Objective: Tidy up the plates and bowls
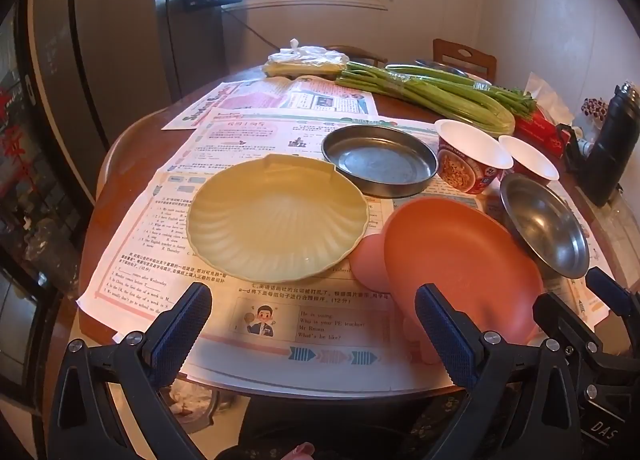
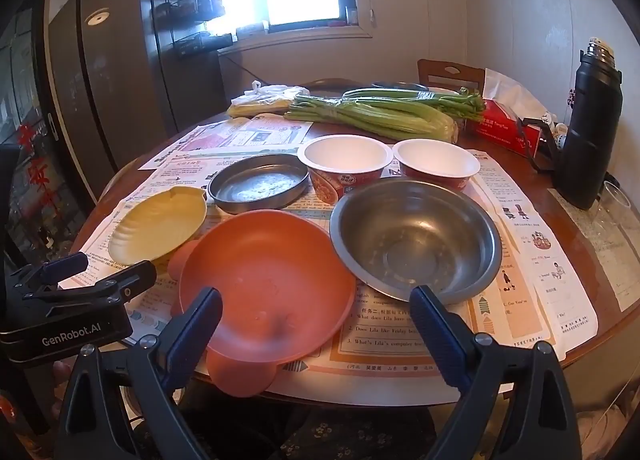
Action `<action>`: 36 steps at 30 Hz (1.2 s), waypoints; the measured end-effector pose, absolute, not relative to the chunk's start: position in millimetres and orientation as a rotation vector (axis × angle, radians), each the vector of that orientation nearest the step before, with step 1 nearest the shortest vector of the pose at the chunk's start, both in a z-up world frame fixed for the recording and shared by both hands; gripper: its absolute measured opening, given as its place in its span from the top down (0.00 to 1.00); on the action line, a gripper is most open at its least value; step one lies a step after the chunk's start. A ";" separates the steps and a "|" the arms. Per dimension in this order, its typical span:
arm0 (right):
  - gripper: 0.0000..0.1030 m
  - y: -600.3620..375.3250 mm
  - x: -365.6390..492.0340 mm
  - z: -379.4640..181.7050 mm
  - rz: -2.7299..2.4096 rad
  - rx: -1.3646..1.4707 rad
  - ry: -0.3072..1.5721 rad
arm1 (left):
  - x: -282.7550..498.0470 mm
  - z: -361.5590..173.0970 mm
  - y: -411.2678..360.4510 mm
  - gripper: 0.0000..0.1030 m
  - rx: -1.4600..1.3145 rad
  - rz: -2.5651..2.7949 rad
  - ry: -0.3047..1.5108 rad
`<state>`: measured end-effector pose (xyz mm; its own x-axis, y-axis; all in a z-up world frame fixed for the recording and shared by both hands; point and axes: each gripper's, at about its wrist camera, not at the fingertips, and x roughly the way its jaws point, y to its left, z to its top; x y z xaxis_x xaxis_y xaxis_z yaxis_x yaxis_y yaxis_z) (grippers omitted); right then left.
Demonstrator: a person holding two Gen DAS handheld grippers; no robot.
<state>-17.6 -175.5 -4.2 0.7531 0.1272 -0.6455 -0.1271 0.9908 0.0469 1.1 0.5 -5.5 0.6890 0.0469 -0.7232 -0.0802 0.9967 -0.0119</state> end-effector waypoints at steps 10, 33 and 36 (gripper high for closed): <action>0.08 -174.7 -20.9 -3.4 0.151 0.006 0.707 | -0.6 -5.1 1.8 0.01 -0.040 0.067 0.814; 0.08 -178.1 -21.4 -7.5 0.139 0.024 0.732 | -1.8 -6.5 -0.3 0.01 -0.041 0.044 0.818; 0.08 -179.9 -21.6 -8.4 0.137 0.030 0.737 | -0.3 -6.9 -2.2 0.01 -0.038 0.041 0.822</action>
<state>-21.6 -179.9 -8.4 0.7317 0.1347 -0.6682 -0.1134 0.9907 0.0755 -0.3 -2.2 -6.9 0.6802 0.0215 -0.7327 -0.0508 0.9986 -0.0178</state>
